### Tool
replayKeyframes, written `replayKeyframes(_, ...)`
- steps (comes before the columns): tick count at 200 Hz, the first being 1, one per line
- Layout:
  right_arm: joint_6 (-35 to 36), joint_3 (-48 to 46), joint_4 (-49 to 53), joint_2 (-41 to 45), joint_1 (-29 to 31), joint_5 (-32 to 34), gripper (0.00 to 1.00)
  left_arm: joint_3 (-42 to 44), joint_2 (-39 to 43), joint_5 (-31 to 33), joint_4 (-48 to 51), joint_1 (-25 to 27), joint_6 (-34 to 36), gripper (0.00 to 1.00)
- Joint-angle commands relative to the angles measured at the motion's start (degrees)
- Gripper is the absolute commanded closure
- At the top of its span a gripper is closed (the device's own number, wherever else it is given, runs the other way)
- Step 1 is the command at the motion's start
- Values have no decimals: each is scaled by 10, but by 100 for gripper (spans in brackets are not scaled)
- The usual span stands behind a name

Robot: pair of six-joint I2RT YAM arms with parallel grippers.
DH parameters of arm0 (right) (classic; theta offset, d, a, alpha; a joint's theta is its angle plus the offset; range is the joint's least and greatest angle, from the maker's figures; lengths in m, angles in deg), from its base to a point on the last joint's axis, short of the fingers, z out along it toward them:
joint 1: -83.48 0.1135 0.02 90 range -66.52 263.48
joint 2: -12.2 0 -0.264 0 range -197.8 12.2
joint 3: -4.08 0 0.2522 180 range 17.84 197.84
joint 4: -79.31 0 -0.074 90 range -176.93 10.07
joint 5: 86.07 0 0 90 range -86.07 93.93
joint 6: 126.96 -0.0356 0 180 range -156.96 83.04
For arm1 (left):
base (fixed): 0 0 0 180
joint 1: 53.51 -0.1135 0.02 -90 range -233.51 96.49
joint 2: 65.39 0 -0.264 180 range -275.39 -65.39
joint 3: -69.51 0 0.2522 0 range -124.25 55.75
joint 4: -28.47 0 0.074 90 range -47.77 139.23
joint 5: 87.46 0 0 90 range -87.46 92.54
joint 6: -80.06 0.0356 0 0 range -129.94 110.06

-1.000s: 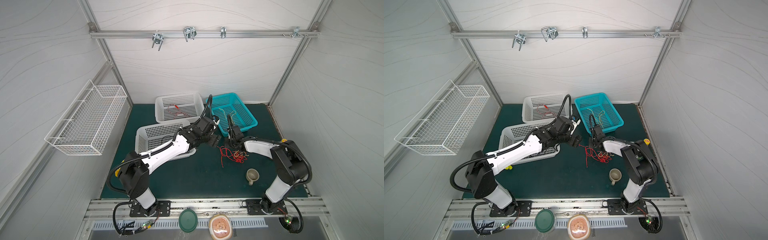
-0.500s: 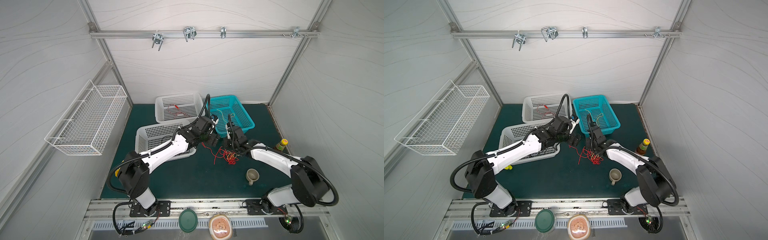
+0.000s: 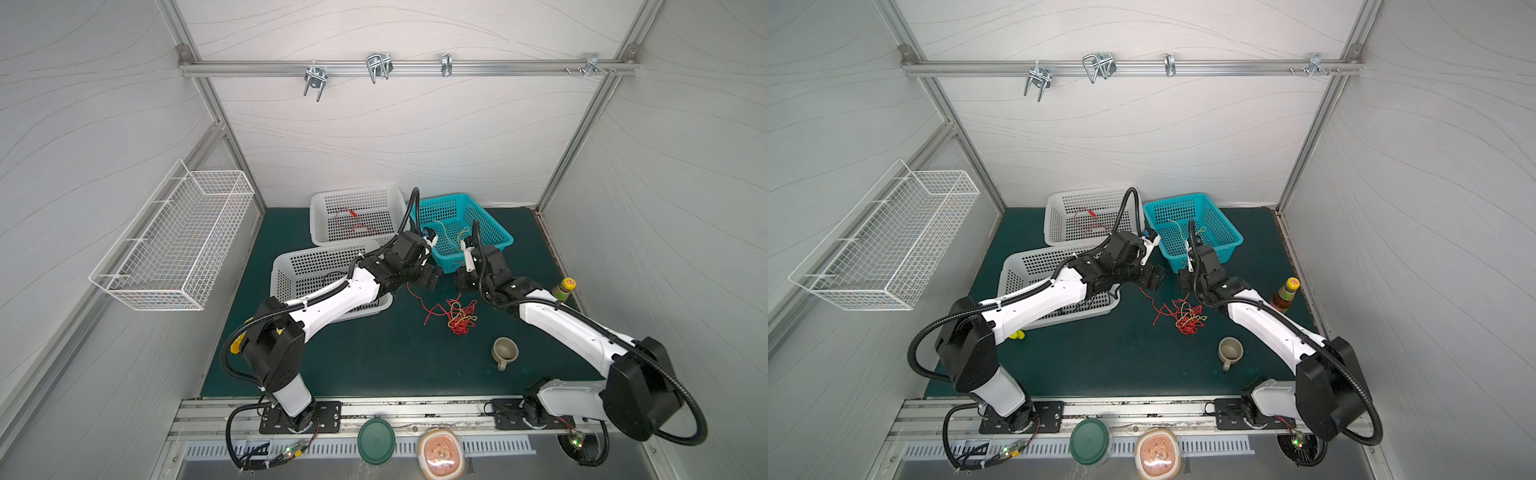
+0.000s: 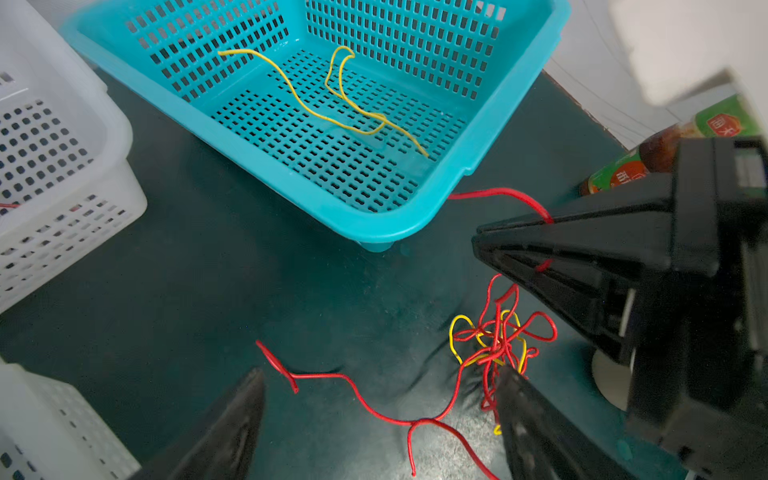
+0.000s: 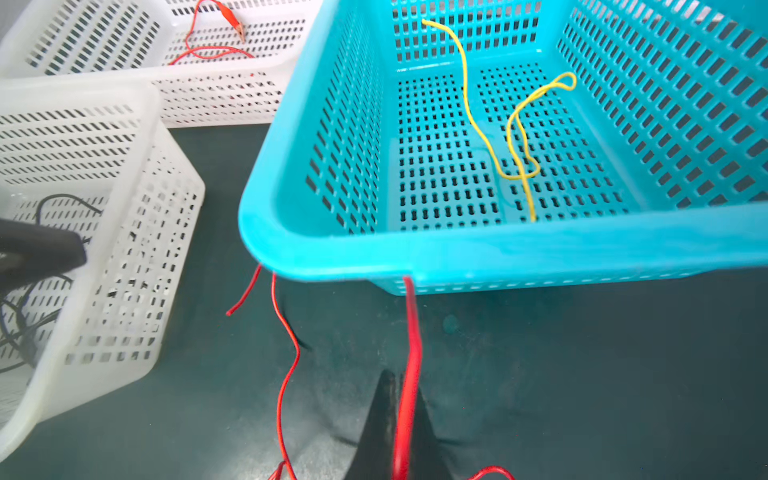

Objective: Untangle the cables

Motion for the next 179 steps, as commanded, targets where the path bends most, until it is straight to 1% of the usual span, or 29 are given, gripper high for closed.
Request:
replayKeyframes(1, -8, -17, -34, -25, -12, -19, 100, -28, -25, -10, -14, -2, -13, 12)
replayKeyframes(21, -20, -25, -50, -51, -25, -33, 100, -38, -48, -4, -10, -2, -22, 12)
replayKeyframes(47, -24, -29, -67, -75, -36, -56, 100, -76, -95, -5, 18, -1, -31, 13)
replayKeyframes(69, -30, -30, -74, -83, -44, -72, 100, -112, -136, -12, 44, -2, -39, 14)
replayKeyframes(95, -36, -29, -76, -82, -49, -84, 100, -133, -162, -26, 44, -1, -47, 14)
replayKeyframes(117, -36, -33, -78, -80, -50, -90, 100, -159, -188, -26, 50, -1, -52, 14)
replayKeyframes(131, -35, -39, -76, -76, -50, -95, 100, -185, -212, -18, 61, -1, -56, 14)
replayKeyframes(156, -26, -46, -55, -63, -50, -110, 100, -246, -257, 26, 91, -6, -75, 14)
replayKeyframes(179, -19, -62, -33, -38, -51, -102, 100, -286, -283, 29, 111, -25, -107, 15)
